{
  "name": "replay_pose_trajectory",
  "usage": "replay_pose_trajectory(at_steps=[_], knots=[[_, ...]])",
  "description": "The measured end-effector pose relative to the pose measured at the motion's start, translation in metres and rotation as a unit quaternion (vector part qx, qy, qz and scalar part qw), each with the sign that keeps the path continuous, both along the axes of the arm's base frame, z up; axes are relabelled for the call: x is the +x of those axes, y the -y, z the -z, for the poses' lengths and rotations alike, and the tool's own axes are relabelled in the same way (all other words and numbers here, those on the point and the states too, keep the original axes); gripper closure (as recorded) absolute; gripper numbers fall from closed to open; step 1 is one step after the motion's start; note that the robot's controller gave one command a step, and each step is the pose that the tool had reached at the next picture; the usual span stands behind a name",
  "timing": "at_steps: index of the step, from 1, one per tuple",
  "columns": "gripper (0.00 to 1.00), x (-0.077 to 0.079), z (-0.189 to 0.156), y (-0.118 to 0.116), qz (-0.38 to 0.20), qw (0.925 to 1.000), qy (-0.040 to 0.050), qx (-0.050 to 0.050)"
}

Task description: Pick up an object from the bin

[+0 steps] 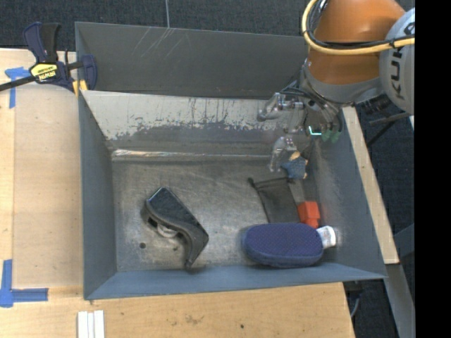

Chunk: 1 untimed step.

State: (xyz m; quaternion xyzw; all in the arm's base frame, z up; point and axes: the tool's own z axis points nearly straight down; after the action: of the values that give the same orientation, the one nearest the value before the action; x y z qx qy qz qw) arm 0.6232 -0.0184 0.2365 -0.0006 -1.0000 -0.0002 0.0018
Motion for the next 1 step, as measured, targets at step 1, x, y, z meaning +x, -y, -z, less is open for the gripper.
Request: replay_pose_trajectory(at_steps=[1], knots=[[0.00, -0.0027, 0.1213, 0.0398, 0.189, 0.9820, 0.0001, -0.001]])
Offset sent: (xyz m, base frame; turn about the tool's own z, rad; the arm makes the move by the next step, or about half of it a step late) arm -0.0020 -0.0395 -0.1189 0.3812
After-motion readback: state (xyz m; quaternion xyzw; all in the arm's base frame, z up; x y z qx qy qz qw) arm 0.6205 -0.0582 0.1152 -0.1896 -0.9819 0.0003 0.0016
